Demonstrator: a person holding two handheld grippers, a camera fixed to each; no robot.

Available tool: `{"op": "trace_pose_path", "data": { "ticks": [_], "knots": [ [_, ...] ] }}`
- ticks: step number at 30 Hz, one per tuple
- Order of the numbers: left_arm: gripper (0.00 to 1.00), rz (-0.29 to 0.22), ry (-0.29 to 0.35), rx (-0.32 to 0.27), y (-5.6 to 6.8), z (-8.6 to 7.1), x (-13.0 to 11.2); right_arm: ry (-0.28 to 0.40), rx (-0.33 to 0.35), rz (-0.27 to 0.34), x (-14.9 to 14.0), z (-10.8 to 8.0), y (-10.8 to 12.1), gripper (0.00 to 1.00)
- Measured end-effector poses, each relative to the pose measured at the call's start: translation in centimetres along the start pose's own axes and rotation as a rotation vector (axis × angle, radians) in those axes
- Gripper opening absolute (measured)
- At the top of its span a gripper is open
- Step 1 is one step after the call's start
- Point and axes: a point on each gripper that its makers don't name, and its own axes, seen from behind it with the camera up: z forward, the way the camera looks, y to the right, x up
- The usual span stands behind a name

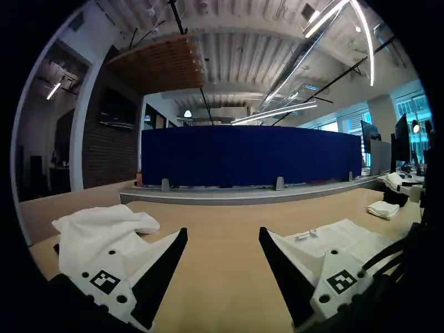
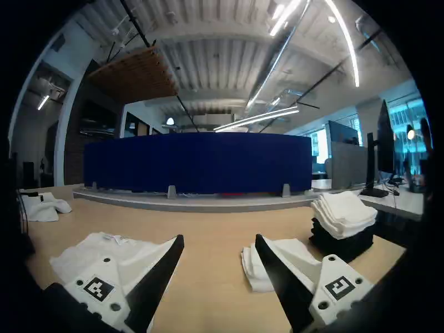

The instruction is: Fold towel

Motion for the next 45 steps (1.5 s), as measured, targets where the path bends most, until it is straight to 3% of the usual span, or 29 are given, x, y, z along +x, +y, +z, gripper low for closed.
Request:
{"op": "trace_pose_path", "data": {
  "ticks": [32,39,45],
  "knots": [
    [0.96,0.001,-0.012,0.004,-0.3,-0.1,0.0,-0.006,-0.02,-0.01,0.6,-0.2,0.7,1.0],
    [0.96,-0.013,0.011,0.009,-0.9,-0.2,4.2,0.005,-0.018,-0.02,4.8,-0.8,0.5,1.0],
    [0.96,0.006,0.001,-0.003,-0.5,-0.7,8.3,-0.02,-0.014,-0.009,8.4,-1.2,0.3,1.0]
  ]
}}
